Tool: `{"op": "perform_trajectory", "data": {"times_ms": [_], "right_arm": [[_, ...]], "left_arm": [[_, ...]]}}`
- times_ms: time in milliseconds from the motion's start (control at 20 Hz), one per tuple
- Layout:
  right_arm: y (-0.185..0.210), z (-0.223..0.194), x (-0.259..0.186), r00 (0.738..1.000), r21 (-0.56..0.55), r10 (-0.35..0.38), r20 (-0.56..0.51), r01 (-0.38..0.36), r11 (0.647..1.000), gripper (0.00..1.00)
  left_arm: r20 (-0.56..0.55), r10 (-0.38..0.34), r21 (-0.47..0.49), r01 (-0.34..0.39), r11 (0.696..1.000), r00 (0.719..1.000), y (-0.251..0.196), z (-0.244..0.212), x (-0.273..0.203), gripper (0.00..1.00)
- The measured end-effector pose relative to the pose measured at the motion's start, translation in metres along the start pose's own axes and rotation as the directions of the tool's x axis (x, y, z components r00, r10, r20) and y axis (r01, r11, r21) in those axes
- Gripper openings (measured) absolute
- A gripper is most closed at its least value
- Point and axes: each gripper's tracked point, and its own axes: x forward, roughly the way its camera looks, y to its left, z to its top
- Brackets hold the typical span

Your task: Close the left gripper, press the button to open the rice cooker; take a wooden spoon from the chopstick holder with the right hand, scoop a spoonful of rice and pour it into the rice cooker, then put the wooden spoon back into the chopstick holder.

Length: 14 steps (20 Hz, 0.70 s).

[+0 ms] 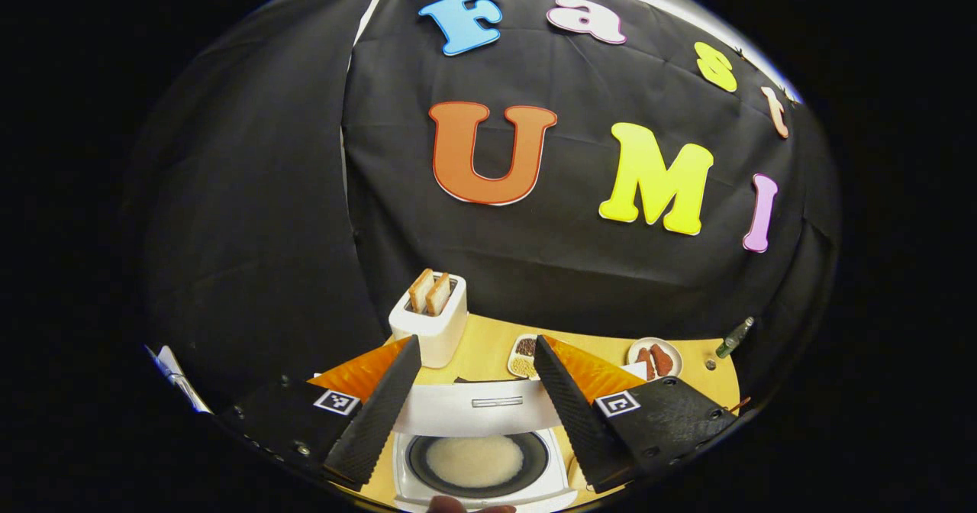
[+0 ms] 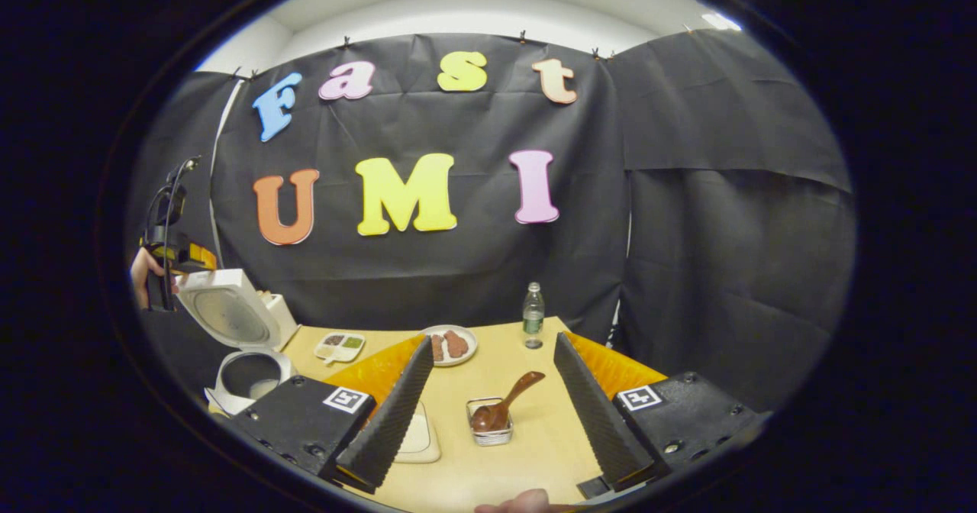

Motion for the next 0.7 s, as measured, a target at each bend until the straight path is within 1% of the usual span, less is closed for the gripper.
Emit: {"op": "perform_trajectory", "data": {"times_ms": [150,350,550,700], "right_arm": [[0.004,-0.002,0.000,0.999,-0.004,0.040,-0.006,-0.040,0.999,1.00],[0.010,-0.008,-0.005,0.996,-0.005,0.091,-0.016,-0.091,0.996,0.99],[0.014,-0.016,-0.007,0.992,-0.011,0.123,-0.036,-0.123,0.992,1.00],[0.012,-0.020,-0.006,0.990,-0.002,0.133,-0.048,-0.133,0.991,0.99]], "left_arm": [[-0.073,-0.018,-0.023,0.017,1.000,0.997,-0.007,-0.039,-0.026,0.97],[-0.174,-0.034,-0.062,0.024,0.998,0.984,-0.010,-0.099,-0.048,0.96],[-0.269,-0.027,-0.088,0.004,0.996,0.963,-0.008,-0.149,-0.059,0.97],[-0.332,-0.027,-0.092,-0.004,0.996,0.943,-0.009,-0.179,-0.055,0.97]]}}
